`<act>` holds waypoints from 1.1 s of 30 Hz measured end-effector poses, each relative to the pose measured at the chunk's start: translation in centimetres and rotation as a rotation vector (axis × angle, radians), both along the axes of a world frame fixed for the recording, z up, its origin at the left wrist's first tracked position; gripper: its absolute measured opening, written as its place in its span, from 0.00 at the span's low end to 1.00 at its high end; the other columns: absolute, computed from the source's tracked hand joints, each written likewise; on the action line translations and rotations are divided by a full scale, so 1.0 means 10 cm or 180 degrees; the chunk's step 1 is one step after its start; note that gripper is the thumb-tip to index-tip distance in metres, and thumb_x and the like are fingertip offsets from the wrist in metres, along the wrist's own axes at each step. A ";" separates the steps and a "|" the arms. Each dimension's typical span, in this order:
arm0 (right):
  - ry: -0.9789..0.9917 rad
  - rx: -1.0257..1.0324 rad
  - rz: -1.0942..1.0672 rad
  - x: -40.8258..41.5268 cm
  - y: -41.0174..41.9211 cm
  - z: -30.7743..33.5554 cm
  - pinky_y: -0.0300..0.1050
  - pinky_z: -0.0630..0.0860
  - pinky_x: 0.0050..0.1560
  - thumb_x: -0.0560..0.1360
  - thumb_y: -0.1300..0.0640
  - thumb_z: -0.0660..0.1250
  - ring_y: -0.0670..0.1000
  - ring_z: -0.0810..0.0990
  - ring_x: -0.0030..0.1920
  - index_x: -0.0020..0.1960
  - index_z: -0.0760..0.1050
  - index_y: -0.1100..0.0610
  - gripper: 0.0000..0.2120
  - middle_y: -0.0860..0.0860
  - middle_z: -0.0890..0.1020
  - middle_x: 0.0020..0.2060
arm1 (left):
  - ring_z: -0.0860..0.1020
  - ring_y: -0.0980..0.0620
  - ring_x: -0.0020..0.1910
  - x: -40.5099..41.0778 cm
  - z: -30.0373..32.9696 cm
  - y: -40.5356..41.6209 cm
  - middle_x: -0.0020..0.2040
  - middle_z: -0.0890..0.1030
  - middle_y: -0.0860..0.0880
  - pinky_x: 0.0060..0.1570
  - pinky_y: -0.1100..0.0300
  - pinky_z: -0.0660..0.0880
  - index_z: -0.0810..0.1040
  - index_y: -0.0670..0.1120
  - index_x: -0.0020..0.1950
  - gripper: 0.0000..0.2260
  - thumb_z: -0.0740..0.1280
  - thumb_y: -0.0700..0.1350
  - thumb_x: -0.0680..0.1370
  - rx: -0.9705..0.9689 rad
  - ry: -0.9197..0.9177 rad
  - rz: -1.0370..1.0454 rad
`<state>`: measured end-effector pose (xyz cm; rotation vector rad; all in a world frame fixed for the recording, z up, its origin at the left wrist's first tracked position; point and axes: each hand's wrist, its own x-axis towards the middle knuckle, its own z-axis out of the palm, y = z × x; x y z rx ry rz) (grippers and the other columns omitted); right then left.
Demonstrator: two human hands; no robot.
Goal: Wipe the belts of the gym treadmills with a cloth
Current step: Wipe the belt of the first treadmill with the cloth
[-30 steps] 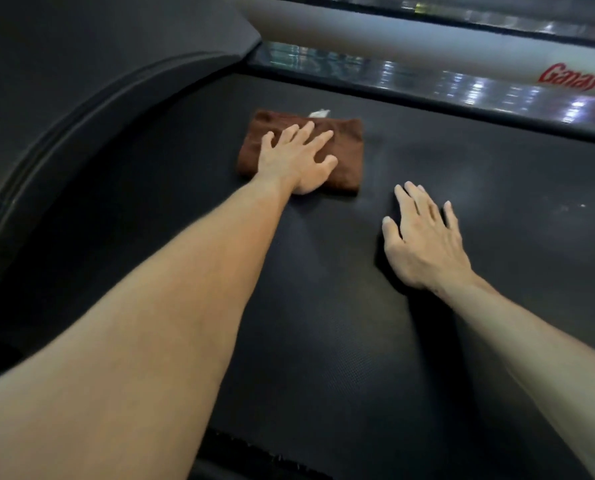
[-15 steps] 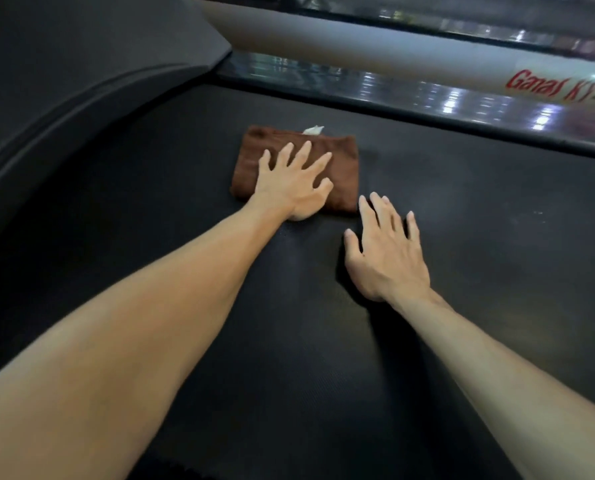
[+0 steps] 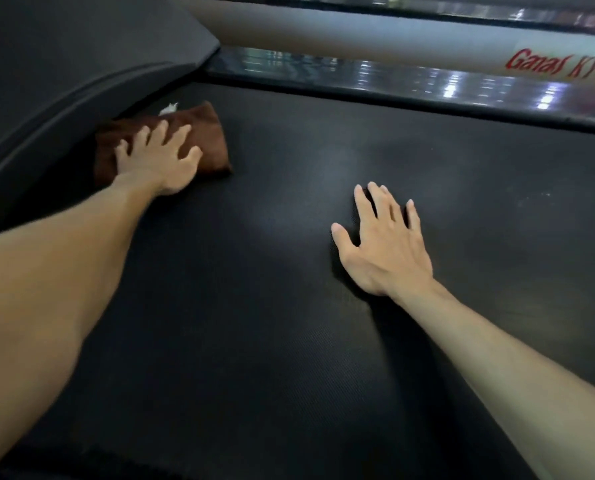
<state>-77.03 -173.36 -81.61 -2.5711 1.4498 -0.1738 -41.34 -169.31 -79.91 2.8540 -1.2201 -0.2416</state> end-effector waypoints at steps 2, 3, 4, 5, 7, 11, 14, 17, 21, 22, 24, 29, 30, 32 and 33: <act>-0.0006 -0.0015 -0.0009 0.01 0.00 0.00 0.58 0.38 0.82 0.83 0.37 0.48 0.49 0.40 0.84 0.85 0.45 0.53 0.36 0.51 0.46 0.85 | 0.45 0.44 0.83 -0.06 0.00 -0.05 0.85 0.45 0.52 0.79 0.36 0.41 0.48 0.61 0.83 0.27 0.47 0.63 0.84 0.0024 0.0002 -0.0021; -0.0005 -0.0018 -0.0011 0.01 0.00 0.00 0.58 0.38 0.82 0.83 0.36 0.48 0.49 0.40 0.84 0.85 0.45 0.53 0.36 0.51 0.46 0.85 | 0.45 0.44 0.83 -0.13 0.00 -0.11 0.85 0.45 0.52 0.78 0.36 0.41 0.48 0.61 0.83 0.27 0.47 0.62 0.84 0.0009 0.0002 -0.0083; -0.0003 -0.0016 -0.0004 0.01 0.00 0.00 0.58 0.38 0.82 0.83 0.36 0.48 0.49 0.40 0.84 0.85 0.45 0.53 0.36 0.51 0.46 0.85 | 0.45 0.43 0.83 -0.23 -0.01 -0.17 0.85 0.45 0.51 0.78 0.36 0.41 0.49 0.61 0.83 0.27 0.47 0.62 0.84 -0.0027 -0.0026 -0.0185; -0.0005 -0.0016 0.0004 0.01 0.00 0.01 0.58 0.38 0.82 0.83 0.36 0.48 0.49 0.40 0.84 0.85 0.45 0.53 0.36 0.51 0.46 0.85 | 0.45 0.43 0.83 -0.34 -0.01 -0.24 0.85 0.46 0.51 0.78 0.36 0.42 0.49 0.61 0.83 0.27 0.48 0.62 0.84 -0.0069 -0.0069 -0.0319; -0.0004 0.0000 0.0004 0.01 0.00 0.01 0.58 0.38 0.82 0.83 0.36 0.48 0.49 0.40 0.84 0.85 0.45 0.53 0.36 0.51 0.46 0.85 | 0.46 0.44 0.83 -0.64 -0.03 -0.41 0.85 0.46 0.52 0.78 0.36 0.42 0.50 0.62 0.83 0.27 0.48 0.62 0.83 -0.0132 -0.0118 -0.0674; 0.0047 -0.0022 0.0012 0.01 -0.01 0.01 0.58 0.38 0.82 0.83 0.35 0.47 0.49 0.40 0.84 0.85 0.45 0.53 0.38 0.51 0.46 0.85 | 0.46 0.47 0.83 -1.19 -0.03 -0.66 0.85 0.47 0.52 0.79 0.38 0.41 0.51 0.64 0.82 0.27 0.49 0.63 0.83 -0.0276 -0.0084 -0.1429; 0.0067 -0.0042 0.0024 0.00 -0.02 0.01 0.58 0.38 0.82 0.82 0.32 0.47 0.49 0.40 0.84 0.85 0.45 0.53 0.39 0.51 0.47 0.85 | 0.47 0.48 0.83 -1.11 -0.03 -0.69 0.85 0.48 0.53 0.80 0.41 0.42 0.52 0.65 0.82 0.28 0.50 0.65 0.82 -0.0306 -0.0025 -0.1466; 0.0066 -0.0032 0.0021 -0.01 -0.02 0.00 0.57 0.38 0.82 0.82 0.32 0.47 0.48 0.40 0.84 0.85 0.45 0.53 0.40 0.50 0.46 0.85 | 0.48 0.45 0.83 -0.82 -0.04 -0.56 0.85 0.49 0.52 0.79 0.41 0.44 0.52 0.64 0.82 0.29 0.50 0.67 0.81 -0.0391 -0.0089 -0.0822; 0.0057 -0.0041 0.0011 -0.01 -0.02 0.00 0.58 0.38 0.82 0.82 0.32 0.48 0.49 0.40 0.84 0.85 0.45 0.52 0.39 0.50 0.46 0.85 | 0.46 0.43 0.83 -0.52 -0.03 -0.13 0.85 0.48 0.51 0.79 0.40 0.43 0.52 0.63 0.83 0.29 0.49 0.67 0.81 -0.0313 0.0039 -0.0221; 0.0056 -0.0032 0.0007 -0.01 -0.01 0.00 0.58 0.38 0.82 0.82 0.32 0.48 0.49 0.40 0.84 0.85 0.45 0.52 0.39 0.50 0.46 0.85 | 0.45 0.43 0.83 -0.52 -0.02 0.00 0.85 0.47 0.51 0.79 0.40 0.42 0.51 0.63 0.83 0.29 0.49 0.66 0.82 -0.0288 0.0052 -0.0155; 0.0077 0.0003 0.0001 0.00 0.00 0.02 0.58 0.38 0.82 0.82 0.33 0.48 0.49 0.40 0.84 0.85 0.45 0.52 0.39 0.50 0.46 0.85 | 0.44 0.43 0.83 -0.63 -0.03 0.26 0.85 0.47 0.51 0.79 0.40 0.41 0.51 0.63 0.83 0.29 0.49 0.66 0.82 -0.0248 0.0031 -0.0089; 0.0074 0.0004 0.0008 0.01 -0.01 0.02 0.59 0.39 0.82 0.82 0.32 0.49 0.50 0.42 0.84 0.85 0.46 0.53 0.40 0.52 0.48 0.85 | 0.44 0.43 0.83 -1.17 -0.05 0.78 0.85 0.47 0.51 0.79 0.39 0.42 0.51 0.62 0.83 0.29 0.50 0.65 0.82 -0.0250 -0.0020 -0.0237; 0.0060 0.0004 0.0003 0.01 0.00 0.02 0.59 0.39 0.82 0.82 0.32 0.50 0.50 0.42 0.84 0.85 0.46 0.53 0.40 0.52 0.48 0.85 | 0.44 0.44 0.83 -1.30 -0.05 0.87 0.85 0.48 0.51 0.79 0.39 0.42 0.52 0.61 0.83 0.29 0.50 0.64 0.82 -0.0289 -0.0020 -0.0288; 0.0025 0.0005 -0.0009 0.00 0.00 0.02 0.59 0.39 0.82 0.82 0.33 0.50 0.51 0.42 0.84 0.85 0.47 0.54 0.40 0.52 0.49 0.85 | 0.44 0.44 0.83 -1.57 -0.05 1.04 0.85 0.49 0.51 0.79 0.40 0.42 0.52 0.61 0.83 0.29 0.51 0.64 0.81 -0.0395 -0.0019 -0.0390; 0.0010 0.0010 -0.0010 0.00 0.00 0.02 0.60 0.40 0.82 0.82 0.33 0.50 0.51 0.42 0.84 0.85 0.47 0.54 0.40 0.52 0.49 0.85 | 0.44 0.45 0.83 -1.70 -0.06 1.12 0.85 0.48 0.52 0.79 0.40 0.41 0.52 0.62 0.83 0.29 0.51 0.64 0.82 -0.0414 -0.0013 -0.0465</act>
